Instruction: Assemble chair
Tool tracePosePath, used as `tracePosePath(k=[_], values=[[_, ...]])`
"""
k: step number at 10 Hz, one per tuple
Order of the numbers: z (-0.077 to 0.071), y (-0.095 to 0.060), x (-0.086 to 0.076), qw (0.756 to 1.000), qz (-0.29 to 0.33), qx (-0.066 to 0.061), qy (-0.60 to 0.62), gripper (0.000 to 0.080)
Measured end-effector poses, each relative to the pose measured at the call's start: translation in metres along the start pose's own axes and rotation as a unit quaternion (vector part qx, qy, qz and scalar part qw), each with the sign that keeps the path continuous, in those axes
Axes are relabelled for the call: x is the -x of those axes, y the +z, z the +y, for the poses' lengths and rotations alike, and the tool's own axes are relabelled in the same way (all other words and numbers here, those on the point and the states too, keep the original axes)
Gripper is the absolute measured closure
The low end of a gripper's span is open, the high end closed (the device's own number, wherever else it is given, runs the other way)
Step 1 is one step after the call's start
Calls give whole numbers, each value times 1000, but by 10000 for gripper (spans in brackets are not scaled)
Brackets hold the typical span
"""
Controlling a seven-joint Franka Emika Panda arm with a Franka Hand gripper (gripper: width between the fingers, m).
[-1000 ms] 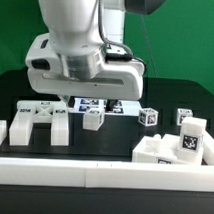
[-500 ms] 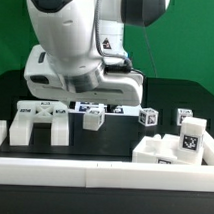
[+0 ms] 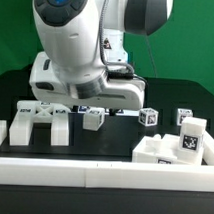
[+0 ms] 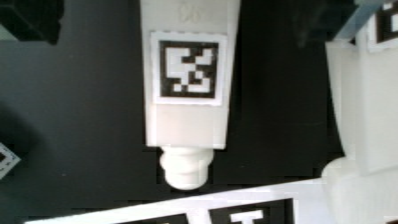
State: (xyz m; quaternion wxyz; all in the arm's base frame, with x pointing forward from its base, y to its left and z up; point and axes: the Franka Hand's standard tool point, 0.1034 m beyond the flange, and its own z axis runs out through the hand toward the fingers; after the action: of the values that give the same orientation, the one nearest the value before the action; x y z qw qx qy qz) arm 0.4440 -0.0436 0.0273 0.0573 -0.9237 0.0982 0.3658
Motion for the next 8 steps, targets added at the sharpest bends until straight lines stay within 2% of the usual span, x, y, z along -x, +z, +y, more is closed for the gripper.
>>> tracePosePath(k=[7,8], values=[[-1,16,-8,1000,1,5,-1,150],[0,17,-8,1000,0,5,-1,177]])
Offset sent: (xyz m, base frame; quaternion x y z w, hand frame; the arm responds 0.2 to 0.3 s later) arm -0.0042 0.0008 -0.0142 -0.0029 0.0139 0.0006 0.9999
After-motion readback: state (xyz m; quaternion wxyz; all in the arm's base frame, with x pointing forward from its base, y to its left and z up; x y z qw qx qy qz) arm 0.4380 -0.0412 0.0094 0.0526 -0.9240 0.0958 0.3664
